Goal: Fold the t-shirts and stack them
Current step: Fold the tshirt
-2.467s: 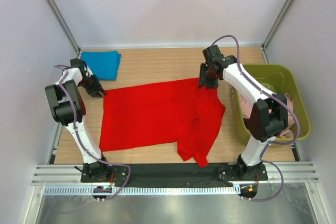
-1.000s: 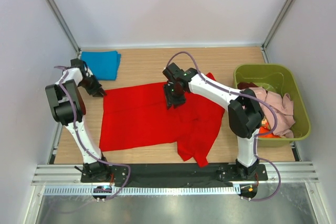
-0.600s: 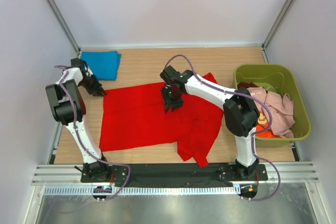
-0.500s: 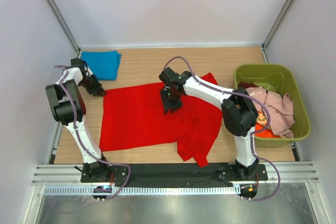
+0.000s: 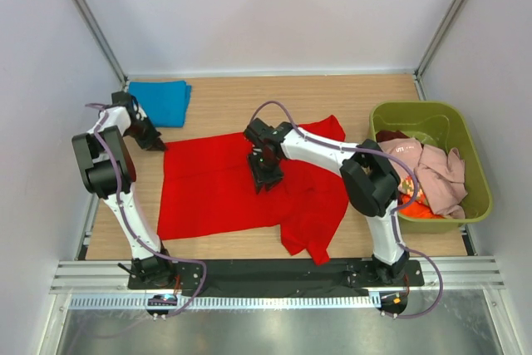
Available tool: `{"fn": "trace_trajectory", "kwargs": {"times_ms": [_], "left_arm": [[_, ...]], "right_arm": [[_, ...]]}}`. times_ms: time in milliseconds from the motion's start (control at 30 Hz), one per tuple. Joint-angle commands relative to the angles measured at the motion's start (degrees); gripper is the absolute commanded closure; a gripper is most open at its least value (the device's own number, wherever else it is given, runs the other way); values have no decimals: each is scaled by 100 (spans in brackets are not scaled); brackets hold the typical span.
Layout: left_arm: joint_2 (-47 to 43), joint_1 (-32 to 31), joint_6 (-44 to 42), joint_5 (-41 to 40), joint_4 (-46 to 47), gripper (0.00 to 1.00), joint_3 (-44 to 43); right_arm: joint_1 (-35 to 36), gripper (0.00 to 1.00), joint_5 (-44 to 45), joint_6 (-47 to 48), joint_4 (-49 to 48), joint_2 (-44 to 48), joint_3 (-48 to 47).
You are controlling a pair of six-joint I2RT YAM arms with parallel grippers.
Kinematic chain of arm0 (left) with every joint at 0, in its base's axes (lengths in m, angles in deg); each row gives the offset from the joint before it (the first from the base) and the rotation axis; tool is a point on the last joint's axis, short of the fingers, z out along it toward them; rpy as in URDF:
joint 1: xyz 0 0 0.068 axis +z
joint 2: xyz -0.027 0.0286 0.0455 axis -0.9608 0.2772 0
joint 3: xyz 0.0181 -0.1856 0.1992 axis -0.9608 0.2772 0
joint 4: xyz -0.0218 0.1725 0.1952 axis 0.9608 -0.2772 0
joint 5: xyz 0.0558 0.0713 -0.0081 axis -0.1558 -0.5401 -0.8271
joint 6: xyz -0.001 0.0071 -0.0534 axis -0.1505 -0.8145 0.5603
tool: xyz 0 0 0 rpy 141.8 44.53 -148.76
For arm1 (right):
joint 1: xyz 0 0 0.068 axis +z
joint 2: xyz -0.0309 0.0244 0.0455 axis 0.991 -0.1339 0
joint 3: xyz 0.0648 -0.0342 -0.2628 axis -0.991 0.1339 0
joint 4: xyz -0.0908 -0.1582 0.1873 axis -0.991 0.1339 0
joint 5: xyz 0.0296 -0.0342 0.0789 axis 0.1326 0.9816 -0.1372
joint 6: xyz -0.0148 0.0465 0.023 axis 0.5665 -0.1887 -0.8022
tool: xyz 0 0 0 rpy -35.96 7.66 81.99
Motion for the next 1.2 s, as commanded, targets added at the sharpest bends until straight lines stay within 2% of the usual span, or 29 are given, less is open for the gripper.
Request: {"fn": "trace_trajectory", "kwargs": {"times_ms": [0,200,300,400,533,567,600,633,767,933,1167], "left_arm": [[-364,-23,107,-33,216,92,-241],[-513,-23,247,-16,313,92,-215],[-531,-23,317,-77,392,94,-223],[-452,-23,326,-7,392,97,-311],[-408,-49,318,28,366,96,-294],[-425,-58,292,-33,305,94,-276],[-451,-58,248,-68,287,86,-250],[-478,-49,213,-112,295,82,-198],[-522,-49,80,-270,182,75,-39],[-575,-67,63,-288,339,75,277],[-513,-76,10,-280,418,82,331]], "right_arm": [[105,60,-2,13,-86,-107,-47],[114,66,156,-118,-147,-362,119],[105,73,113,-242,-261,-467,286],[105,76,-28,-364,-384,-502,401],[105,77,-46,-391,-367,-520,375],[105,77,-46,-382,-376,-529,375],[105,77,-46,-400,-376,-511,366],[105,76,-55,-409,-393,-511,366],[105,76,-98,-444,-437,-537,357],[105,76,-142,-444,-455,-573,349],[105,76,-186,-462,-499,-581,340]]}}
